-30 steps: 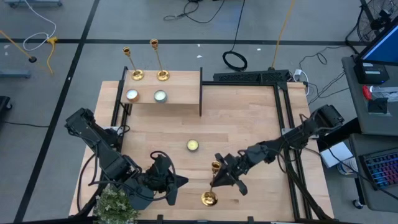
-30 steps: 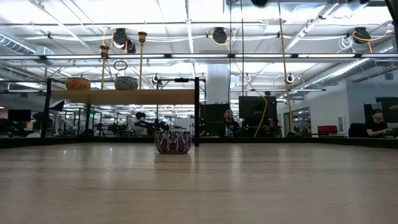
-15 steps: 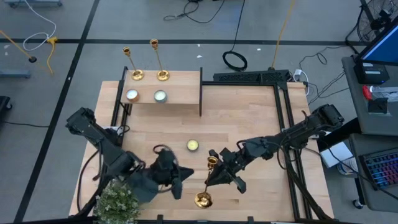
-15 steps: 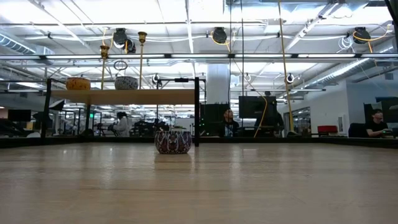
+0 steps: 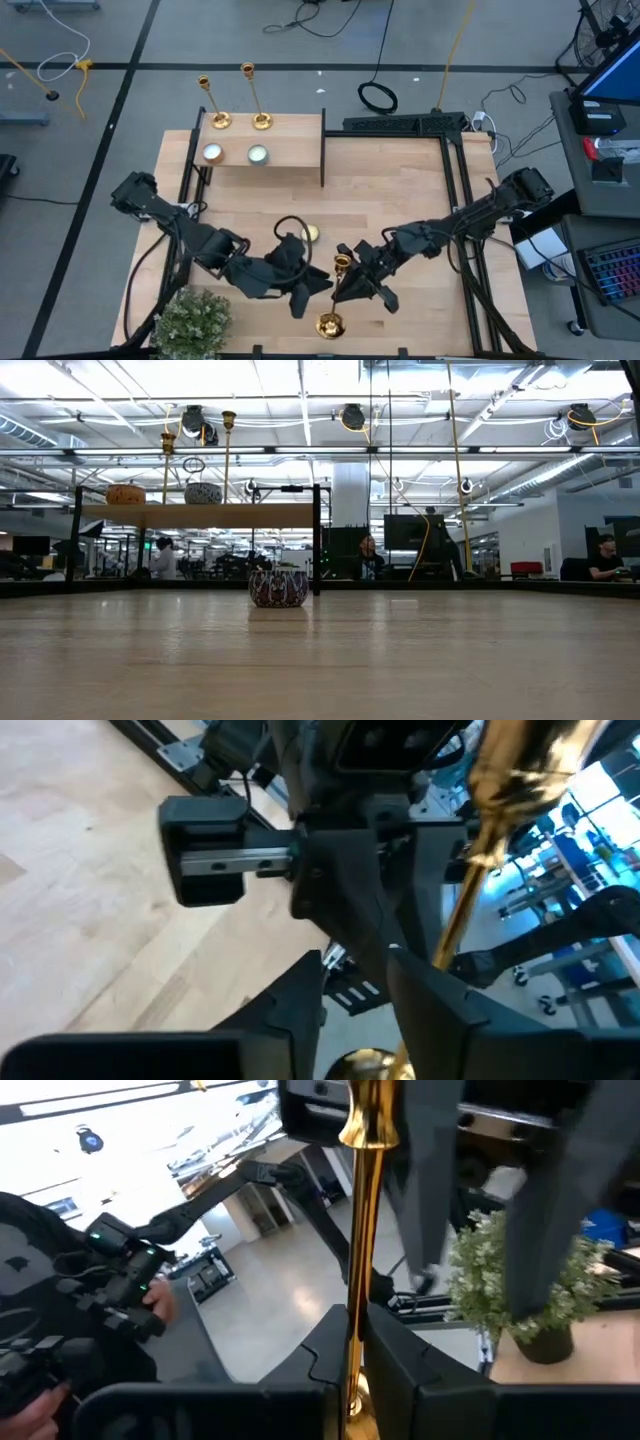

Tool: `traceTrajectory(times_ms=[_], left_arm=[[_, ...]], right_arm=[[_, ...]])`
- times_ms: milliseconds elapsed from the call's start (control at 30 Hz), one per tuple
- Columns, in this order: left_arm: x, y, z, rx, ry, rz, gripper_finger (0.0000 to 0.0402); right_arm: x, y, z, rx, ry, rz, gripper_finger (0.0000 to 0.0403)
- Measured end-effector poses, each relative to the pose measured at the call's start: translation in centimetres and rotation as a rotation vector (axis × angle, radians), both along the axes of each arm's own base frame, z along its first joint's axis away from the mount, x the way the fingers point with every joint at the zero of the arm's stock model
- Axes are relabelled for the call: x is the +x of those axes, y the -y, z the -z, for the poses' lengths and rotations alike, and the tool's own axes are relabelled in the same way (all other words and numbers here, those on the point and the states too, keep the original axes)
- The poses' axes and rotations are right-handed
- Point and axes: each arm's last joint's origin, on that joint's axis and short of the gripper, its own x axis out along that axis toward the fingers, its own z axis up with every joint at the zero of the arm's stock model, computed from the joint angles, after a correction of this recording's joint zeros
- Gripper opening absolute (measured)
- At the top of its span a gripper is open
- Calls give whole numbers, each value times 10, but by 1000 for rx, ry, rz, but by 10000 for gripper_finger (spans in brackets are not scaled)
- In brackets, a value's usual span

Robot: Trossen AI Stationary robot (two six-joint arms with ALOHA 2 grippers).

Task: Pick & Place candle stick holders
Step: Put the gold candle holder on the shelf

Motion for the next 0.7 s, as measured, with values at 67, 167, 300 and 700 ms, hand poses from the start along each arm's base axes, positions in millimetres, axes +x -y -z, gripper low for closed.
traceTrajectory(times_ms=[67,167,300,700], left_arm=[[0,1,0,-19,-4,13,134],[-1,2,0,-34,-11,24,153],[0,4,-4,-52,30,33,179],[4,3,-14,-31,133,89,212]], right_arm=[[0,0,0,1,1,-5,17],[-1,-1,0,1,0,-8,17],[-1,-2,-1,19,-1,-18,17],[-2,-2,-4,34,22,-37,17]])
